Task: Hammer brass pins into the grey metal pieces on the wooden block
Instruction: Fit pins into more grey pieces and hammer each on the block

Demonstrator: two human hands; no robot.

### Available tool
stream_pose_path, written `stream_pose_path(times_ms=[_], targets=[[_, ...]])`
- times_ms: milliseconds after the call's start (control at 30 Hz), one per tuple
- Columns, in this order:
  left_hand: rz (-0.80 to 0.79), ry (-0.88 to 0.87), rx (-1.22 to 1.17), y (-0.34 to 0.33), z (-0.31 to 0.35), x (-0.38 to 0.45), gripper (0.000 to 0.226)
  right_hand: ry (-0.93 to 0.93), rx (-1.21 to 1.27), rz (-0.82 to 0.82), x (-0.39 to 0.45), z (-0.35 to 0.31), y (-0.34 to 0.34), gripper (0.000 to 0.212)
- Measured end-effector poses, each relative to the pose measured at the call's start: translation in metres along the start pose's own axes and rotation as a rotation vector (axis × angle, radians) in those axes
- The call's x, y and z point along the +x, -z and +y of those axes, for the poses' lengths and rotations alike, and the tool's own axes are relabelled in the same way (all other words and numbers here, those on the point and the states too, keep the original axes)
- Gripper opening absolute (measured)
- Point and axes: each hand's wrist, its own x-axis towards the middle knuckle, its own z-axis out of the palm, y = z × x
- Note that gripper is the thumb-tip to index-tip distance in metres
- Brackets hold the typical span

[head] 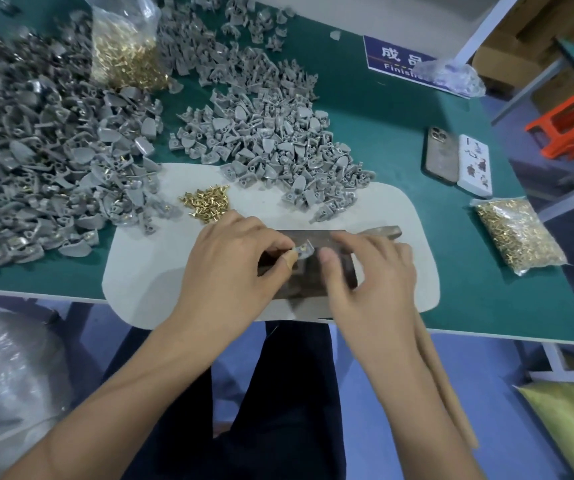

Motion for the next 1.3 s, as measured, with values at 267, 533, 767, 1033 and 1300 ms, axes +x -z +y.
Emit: stream_pose_path(times_ms=[267, 533, 767, 1033, 1300], targets=[[0.154, 0.110, 0.052, 0.029, -0.039, -0.027, 0.008, 0.168, 0.211, -0.145, 0.007, -0.057, -0.037, 0.017], [0.256, 0.220, 0.340, 0.057, -0.083, -0.036, 0.013, 0.253, 0.075, -0.177, 0.014, -0.091, -0.077, 0.013], [0.150, 0.173, 0.399, 0.056, -0.102, -0.012, 0.047, 0.205, 0.225, -0.135, 0.016, -0.090, -0.081, 0.011], [0.132, 0.139, 0.464, 0.053, -0.121, 0.010, 0.018, 0.191, 0.213, -0.146, 0.017, -0.092, -0.079, 0.015], [0.156, 0.155, 0.517, 0.072, -0.151, 0.034, 0.022, 0.215, 0.187, -0.123, 0.016, -0.092, -0.081, 0.013]])
